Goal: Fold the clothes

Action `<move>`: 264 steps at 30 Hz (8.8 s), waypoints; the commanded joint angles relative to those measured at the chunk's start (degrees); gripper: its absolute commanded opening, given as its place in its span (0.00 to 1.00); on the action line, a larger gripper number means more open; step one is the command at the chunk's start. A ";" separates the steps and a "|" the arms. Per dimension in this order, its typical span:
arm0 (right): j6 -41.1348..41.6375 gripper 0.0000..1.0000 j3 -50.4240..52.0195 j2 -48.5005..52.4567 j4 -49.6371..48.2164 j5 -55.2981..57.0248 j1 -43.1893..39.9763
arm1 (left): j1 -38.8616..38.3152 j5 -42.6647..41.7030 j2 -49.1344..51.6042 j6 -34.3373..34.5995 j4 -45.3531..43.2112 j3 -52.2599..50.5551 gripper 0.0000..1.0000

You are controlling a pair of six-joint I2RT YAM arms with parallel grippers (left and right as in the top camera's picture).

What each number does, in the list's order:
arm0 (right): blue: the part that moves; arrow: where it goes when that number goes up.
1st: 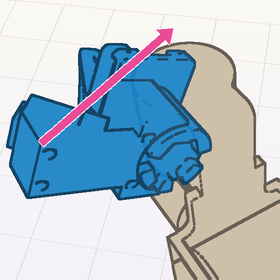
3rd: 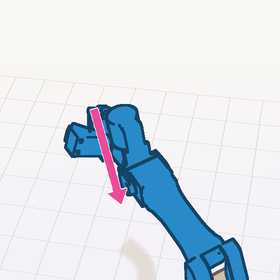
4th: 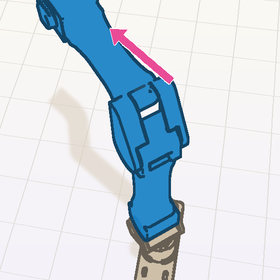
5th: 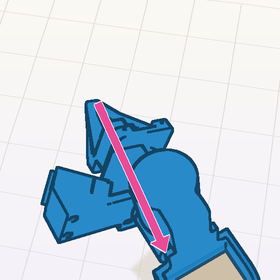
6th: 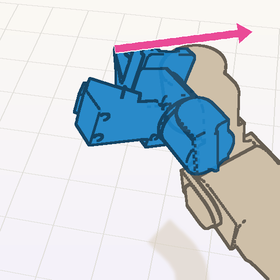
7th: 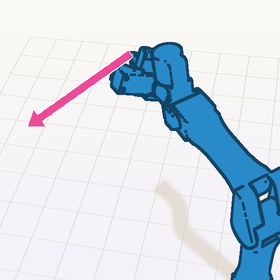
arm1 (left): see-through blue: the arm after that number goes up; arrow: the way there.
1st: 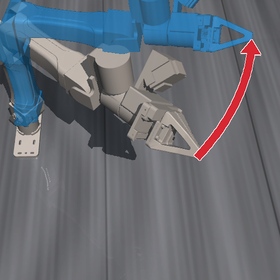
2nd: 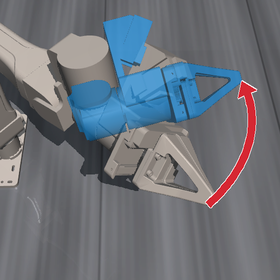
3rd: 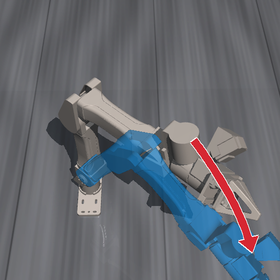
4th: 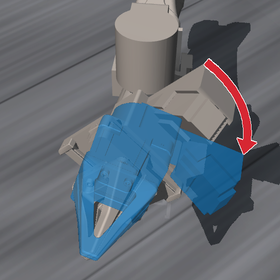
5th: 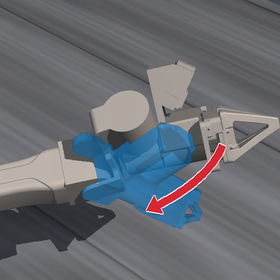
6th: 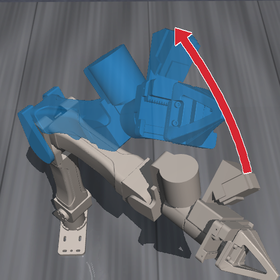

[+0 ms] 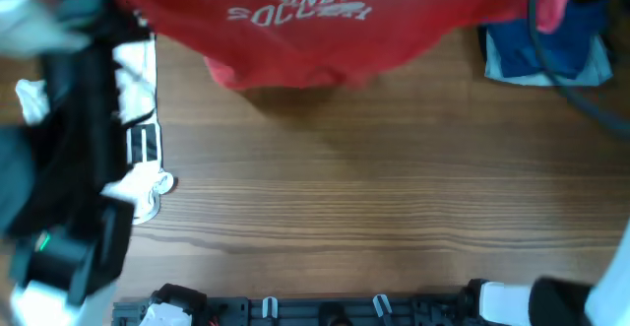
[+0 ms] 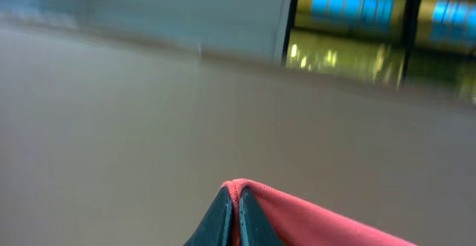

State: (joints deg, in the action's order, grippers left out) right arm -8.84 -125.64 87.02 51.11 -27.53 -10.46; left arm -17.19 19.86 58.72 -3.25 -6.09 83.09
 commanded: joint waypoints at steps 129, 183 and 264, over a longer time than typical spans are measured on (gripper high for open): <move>3.32 0.04 -5.73 25.18 -72.65 11.21 4.52 | 17.20 -13.57 39.34 1.18 -25.46 23.82 0.04; 10.49 0.04 20.24 11.02 40.11 12.22 4.50 | 11.50 -35.23 26.03 20.87 97.83 4.50 0.04; 27.45 0.05 32.13 41.44 -71.69 5.62 7.89 | 13.29 -34.71 26.47 20.96 30.16 -20.61 1.00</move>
State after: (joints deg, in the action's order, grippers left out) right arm 14.66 -90.19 128.05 -17.45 -22.41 -2.59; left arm -4.10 -15.40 85.08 18.90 24.97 61.82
